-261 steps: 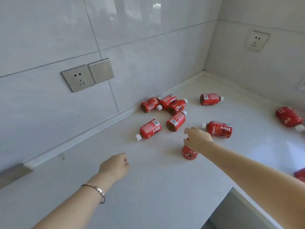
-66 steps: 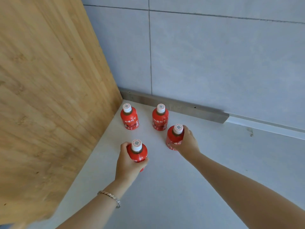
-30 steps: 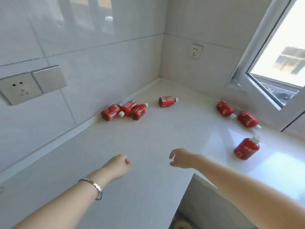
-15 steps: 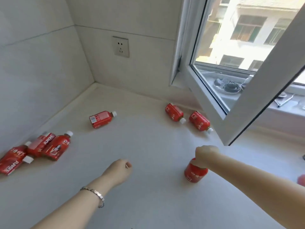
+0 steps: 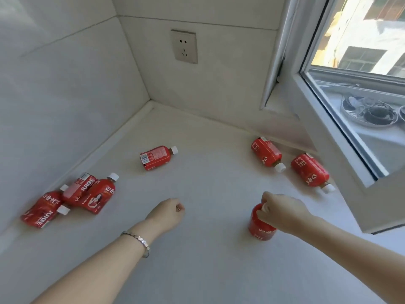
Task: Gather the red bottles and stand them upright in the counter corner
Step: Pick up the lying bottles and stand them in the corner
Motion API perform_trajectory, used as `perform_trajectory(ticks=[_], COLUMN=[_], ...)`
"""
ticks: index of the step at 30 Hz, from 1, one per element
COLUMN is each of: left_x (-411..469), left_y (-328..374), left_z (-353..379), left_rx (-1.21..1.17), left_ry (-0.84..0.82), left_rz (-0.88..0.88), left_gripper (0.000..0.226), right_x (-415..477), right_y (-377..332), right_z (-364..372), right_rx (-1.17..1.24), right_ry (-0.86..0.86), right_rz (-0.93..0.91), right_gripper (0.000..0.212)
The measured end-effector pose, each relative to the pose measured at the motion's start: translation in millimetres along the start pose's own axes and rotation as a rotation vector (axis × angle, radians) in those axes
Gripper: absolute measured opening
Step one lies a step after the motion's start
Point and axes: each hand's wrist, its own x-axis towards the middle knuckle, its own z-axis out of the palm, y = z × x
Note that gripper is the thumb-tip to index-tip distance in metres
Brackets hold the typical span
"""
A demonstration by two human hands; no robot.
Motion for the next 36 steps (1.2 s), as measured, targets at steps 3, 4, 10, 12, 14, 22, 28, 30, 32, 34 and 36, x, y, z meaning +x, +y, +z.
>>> perform_trajectory(ticks=[3,4,10,12,14,22,28,30,32,34,36], left_x=[25.2,37.0,132.0,165.0,192.7,198.6,73.8,28.9,-13.5,-52.4,-85.3], left_y=[-13.7,-17.4,-24.7,-26.9,-32.4,-55.9,-66.6,-72.2,-79.3,-86.6,-96.1], left_z=[-28.7,-38.8,-90.8,-97.6,-97.7,-74.6,-50.7,-44.4,-34.9,-24.0,-13.6], left_rx=[0.053,0.063,0.257,0.247,0.239,0.201,-0.413,-0.487,-0.558,-0.633,-0.683], left_ry=[0.058,0.079,0.306,0.317,0.274,0.382,0.419,0.443,0.487,0.562,0.633], left_rz=[-0.044,-0.057,0.032,0.048,0.025,0.013,-0.084,-0.103,-0.122,-0.153,-0.177], left_gripper=[0.025,0.026,0.058,0.064,0.070,0.065,0.063,0.064,0.064,0.065,0.065], right_x=[27.9,37.9,107.7,128.0,145.3,165.8,111.6,86.5,61.2,37.1,15.7], right_y=[-38.7,-51.1,-113.7,-128.1,-137.7,-144.1,-136.1,-137.5,-142.1,-149.1,-159.1], right_z=[-21.4,-28.1,-53.9,-57.0,-57.9,-46.1,-43.7,-45.0,-42.0,-32.3,-19.3], right_rx=[0.016,0.012,0.030,0.036,0.047,0.026,-0.068,-0.089,-0.125,-0.137,-0.143], right_ry=[0.035,0.057,0.142,0.155,0.166,0.177,0.154,0.163,0.171,0.176,0.170], right_rz=[-0.091,-0.119,-0.206,-0.220,-0.229,-0.257,-0.394,-0.452,-0.518,-0.573,-0.626], right_gripper=[0.034,0.036,0.036,0.036,0.036,0.032,0.034,0.033,0.032,0.031,0.030])
